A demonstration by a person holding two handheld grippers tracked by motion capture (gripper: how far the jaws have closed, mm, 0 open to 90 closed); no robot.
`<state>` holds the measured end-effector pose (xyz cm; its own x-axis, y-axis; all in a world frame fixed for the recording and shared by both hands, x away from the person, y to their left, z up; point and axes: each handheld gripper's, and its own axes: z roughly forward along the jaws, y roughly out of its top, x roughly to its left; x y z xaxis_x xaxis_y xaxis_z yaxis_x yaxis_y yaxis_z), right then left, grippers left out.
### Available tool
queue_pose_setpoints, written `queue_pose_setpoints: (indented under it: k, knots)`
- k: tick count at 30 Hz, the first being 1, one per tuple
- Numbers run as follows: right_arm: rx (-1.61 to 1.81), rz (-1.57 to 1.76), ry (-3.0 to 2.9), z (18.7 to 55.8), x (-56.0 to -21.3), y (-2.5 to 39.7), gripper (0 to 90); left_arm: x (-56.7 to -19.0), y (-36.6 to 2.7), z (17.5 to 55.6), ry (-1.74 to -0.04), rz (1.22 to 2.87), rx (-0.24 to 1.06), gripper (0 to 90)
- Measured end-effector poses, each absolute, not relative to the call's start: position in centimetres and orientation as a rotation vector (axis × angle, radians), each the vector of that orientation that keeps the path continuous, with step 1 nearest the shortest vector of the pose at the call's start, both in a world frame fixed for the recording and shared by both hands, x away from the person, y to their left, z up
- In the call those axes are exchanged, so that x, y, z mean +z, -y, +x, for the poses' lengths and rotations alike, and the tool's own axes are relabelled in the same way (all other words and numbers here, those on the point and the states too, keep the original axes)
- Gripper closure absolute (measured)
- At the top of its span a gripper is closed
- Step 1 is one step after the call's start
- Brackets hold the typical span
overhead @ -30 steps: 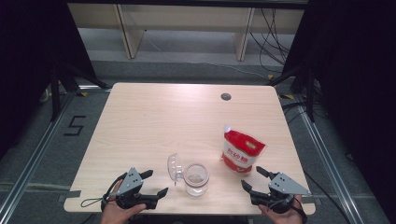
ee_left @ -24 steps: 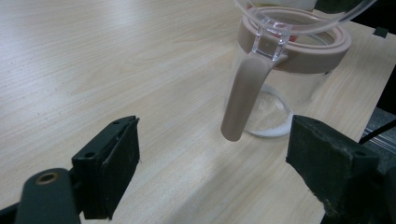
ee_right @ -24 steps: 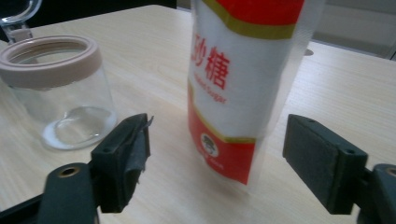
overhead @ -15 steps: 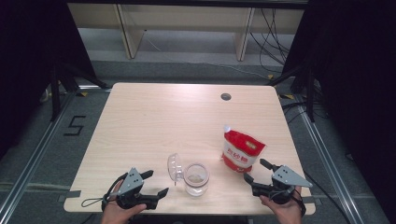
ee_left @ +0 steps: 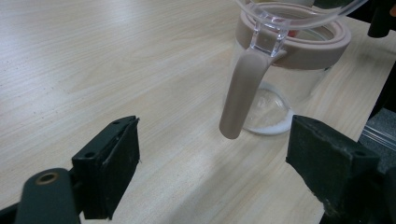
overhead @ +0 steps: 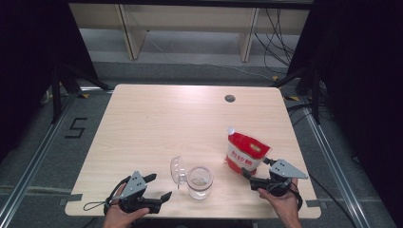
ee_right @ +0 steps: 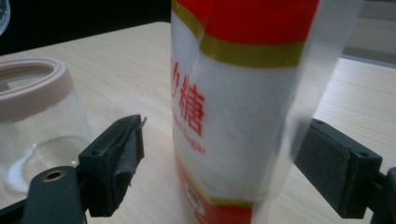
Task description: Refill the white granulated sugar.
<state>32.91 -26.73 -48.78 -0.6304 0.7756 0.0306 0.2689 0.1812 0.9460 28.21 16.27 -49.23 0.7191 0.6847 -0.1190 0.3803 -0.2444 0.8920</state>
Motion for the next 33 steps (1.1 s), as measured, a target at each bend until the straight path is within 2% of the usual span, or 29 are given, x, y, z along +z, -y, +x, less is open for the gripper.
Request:
queue_pose_setpoints:
  k: [33]
  knots:
    - [1.489,0.869,-1.991,35.8,-50.1,25.4,26.1,-49.2,-16.3,28.2,-0.836,1.872,0.365,16.6]
